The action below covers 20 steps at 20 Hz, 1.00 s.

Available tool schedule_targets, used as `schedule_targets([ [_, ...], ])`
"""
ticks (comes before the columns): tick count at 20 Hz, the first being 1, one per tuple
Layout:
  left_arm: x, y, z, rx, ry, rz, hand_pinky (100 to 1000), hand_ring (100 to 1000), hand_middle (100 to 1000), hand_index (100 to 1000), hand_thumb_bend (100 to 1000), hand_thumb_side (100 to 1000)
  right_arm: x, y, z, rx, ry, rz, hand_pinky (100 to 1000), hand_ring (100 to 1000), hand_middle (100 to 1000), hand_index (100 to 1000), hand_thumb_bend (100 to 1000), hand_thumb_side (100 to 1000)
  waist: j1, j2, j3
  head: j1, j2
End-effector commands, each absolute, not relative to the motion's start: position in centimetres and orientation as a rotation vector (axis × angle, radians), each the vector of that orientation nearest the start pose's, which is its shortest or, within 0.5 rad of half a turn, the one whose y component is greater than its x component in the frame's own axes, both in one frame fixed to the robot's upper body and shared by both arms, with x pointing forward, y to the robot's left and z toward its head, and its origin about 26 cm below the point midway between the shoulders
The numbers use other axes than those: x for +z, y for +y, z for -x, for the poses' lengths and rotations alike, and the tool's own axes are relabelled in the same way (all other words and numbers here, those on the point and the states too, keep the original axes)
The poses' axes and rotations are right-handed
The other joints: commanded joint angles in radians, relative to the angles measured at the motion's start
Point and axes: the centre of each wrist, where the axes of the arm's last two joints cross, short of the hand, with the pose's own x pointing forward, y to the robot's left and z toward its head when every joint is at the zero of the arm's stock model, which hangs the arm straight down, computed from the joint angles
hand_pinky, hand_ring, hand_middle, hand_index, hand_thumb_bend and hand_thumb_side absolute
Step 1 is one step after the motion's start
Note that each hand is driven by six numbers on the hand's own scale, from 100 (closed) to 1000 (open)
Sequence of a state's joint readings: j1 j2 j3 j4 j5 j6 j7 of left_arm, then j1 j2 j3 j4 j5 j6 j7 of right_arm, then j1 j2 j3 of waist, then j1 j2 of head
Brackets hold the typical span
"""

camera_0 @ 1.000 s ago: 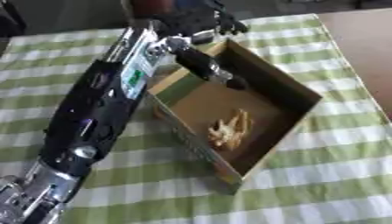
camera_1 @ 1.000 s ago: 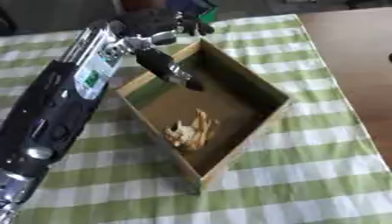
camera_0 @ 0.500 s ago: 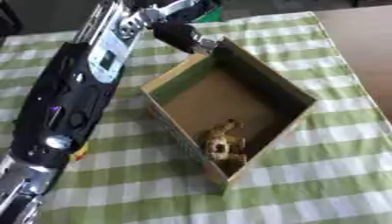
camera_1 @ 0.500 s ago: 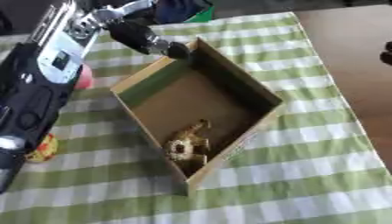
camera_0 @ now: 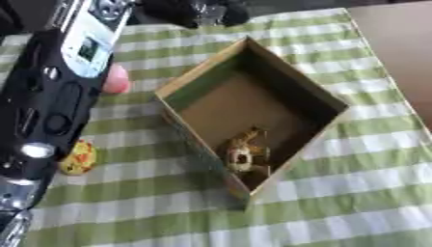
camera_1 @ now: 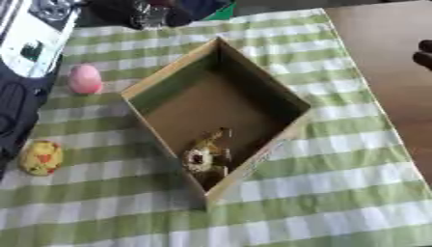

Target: Pick up objects on the table and place them in the box.

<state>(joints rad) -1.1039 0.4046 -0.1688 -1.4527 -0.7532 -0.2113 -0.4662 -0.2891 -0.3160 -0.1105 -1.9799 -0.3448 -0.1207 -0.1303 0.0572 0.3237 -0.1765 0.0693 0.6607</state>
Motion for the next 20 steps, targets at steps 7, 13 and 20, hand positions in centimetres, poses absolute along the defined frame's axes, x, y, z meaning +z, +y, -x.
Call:
schedule_targets([
  [7,38.2,23.0,-37.0,1.897,2.468,1.468,486,747,744,882,649,982,20.4,-29.8,-29.4,-0.056,-2.391,-0.005,760,714,536,774,100,1000,0.0,-0.042,0.051,-0.044,0.041],
  [13,37.0,26.3,-35.6,1.982,2.391,1.625,518,784,788,938,591,959,20.2,-30.1,-29.2,-0.06,-2.381,0.02,761,714,536,773,100,1000,0.004,-0.049,0.08,-0.051,0.053],
  [20,33.9,29.5,-34.5,2.314,2.24,1.674,520,790,784,921,712,1000,20.3,-30.1,-29.3,-0.064,-2.386,0.025,761,714,535,773,100,1000,0.003,-0.042,0.086,-0.059,0.041],
])
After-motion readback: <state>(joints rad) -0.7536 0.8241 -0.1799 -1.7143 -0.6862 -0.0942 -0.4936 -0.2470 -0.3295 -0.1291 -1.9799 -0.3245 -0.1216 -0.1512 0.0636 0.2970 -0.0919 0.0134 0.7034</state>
